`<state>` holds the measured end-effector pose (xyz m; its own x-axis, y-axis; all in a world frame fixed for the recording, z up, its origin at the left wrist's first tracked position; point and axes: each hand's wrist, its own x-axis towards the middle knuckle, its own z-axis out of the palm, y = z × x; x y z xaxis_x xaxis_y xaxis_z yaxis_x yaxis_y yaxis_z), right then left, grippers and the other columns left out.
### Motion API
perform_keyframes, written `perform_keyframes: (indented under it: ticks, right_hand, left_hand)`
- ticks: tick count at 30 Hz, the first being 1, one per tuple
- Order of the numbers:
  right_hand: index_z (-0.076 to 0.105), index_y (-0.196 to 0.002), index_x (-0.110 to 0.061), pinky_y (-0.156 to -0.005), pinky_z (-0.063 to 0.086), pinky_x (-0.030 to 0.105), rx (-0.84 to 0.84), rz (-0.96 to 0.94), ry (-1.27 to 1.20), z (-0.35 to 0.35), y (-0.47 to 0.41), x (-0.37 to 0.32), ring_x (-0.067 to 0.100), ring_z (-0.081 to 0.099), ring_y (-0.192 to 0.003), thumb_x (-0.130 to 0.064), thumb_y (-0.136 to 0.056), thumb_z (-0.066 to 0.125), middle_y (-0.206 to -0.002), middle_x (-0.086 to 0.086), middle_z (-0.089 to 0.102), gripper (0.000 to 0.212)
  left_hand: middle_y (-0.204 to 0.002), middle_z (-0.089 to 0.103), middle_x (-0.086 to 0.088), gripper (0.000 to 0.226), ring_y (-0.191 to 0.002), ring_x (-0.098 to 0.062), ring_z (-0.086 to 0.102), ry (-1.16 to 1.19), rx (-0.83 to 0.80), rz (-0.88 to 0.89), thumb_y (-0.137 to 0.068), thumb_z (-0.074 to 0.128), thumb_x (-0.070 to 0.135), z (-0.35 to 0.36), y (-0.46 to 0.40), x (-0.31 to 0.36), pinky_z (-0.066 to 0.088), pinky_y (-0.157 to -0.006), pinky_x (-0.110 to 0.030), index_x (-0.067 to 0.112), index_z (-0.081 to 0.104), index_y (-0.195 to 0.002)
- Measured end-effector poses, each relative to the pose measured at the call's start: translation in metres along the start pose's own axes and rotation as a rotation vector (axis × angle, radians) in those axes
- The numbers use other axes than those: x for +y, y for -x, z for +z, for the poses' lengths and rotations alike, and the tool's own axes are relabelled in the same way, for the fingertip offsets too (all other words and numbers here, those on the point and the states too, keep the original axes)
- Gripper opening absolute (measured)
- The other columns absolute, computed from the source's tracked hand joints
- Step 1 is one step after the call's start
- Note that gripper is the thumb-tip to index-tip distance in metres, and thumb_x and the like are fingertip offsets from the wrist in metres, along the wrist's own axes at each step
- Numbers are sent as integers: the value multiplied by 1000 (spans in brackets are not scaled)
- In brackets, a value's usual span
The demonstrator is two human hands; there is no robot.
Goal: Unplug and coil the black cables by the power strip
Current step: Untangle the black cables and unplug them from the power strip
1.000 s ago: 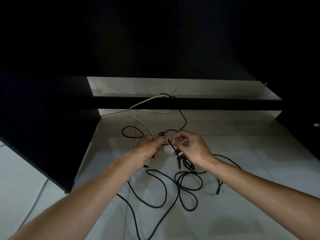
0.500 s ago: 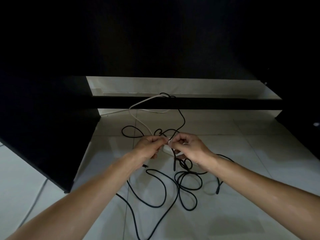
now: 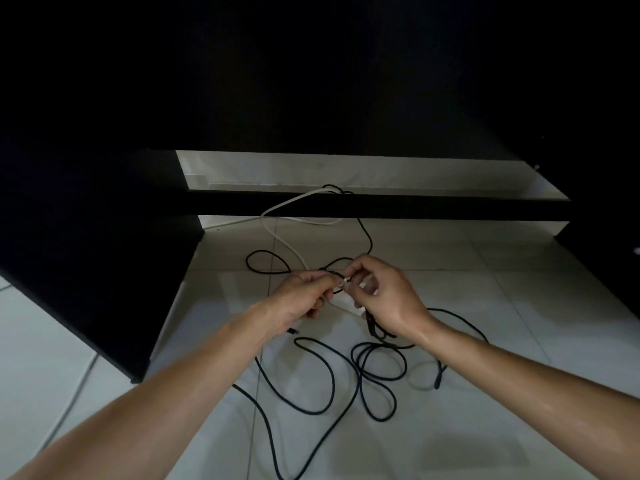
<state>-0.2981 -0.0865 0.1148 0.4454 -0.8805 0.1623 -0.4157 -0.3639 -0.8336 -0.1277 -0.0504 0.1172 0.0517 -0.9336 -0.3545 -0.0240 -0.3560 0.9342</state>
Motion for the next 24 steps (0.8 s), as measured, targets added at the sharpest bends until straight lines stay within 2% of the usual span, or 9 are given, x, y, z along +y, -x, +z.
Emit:
perform_keyframes:
  ticks: [3, 9, 13, 16, 19, 22, 24]
  right_hand:
    - [61, -88, -31, -54, 57, 45, -14, -14, 5, -2, 0, 0, 23, 65, -63, -21, -90, 70, -83, -6, 63, 13]
    - [61, -82, -32, -58, 58, 49, -59, -18, -2, -6, -4, 1, 27, 65, -72, -21, -87, 74, -87, -11, 61, 18]
    - [61, -80, -30, -56, 58, 49, -71, -36, 1, -7, -5, -1, 29, 65, -75, -18, -87, 74, -86, -5, 61, 19]
    - [63, -82, -28, -58, 58, 45, -88, -29, 11, -7, -4, -3, 31, 62, -76, -16, -88, 72, -76, -8, 59, 17]
    - [63, -81, -28, -59, 54, 34, -97, -10, 11, -8, -7, -2, 33, 61, -70, -13, -88, 72, -73, -1, 61, 19]
    - [66, -81, -29, -60, 50, 27, -93, 23, -8, -11, -10, -2, 22, 60, -61, -12, -85, 75, -69, -8, 60, 20]
    - [69, -82, -30, -62, 49, 27, -95, 38, -12, -12, -11, -3, 23, 62, -62, -11, -84, 75, -69, -9, 63, 20]
  left_hand:
    - [-62, 51, 7, 18, -54, -7, 40, -3, -5, 5, -92, 63, 23, 0, 1, 1, 38, -55, -23, 12, 74, -100]
    - [-71, 61, 4, 11, -63, -7, 49, 22, -42, 5, -93, 63, 20, -1, 3, 1, 43, -58, -21, 19, 74, -92]
    - [-74, 68, 4, 7, -63, -5, 55, 27, -11, 1, -90, 68, 21, 0, 6, 5, 46, -56, -19, 20, 73, -84]
    - [-77, 68, 2, 6, -62, -5, 57, 12, 40, -13, -87, 71, 22, 0, 6, 6, 47, -56, -20, 22, 71, -81]
    - [-79, 69, 2, 5, -62, -5, 58, 60, 6, -21, -90, 68, 21, -2, 6, 6, 47, -56, -20, 22, 72, -86]
    - [-77, 69, 4, 7, -61, -4, 57, 100, -19, -18, -91, 66, 17, -3, 8, 6, 47, -55, -19, 19, 72, -91]
    - [-78, 70, 4, 7, -62, -4, 57, 106, -18, -9, -90, 67, 17, -4, 8, 5, 47, -54, -18, 18, 72, -93]
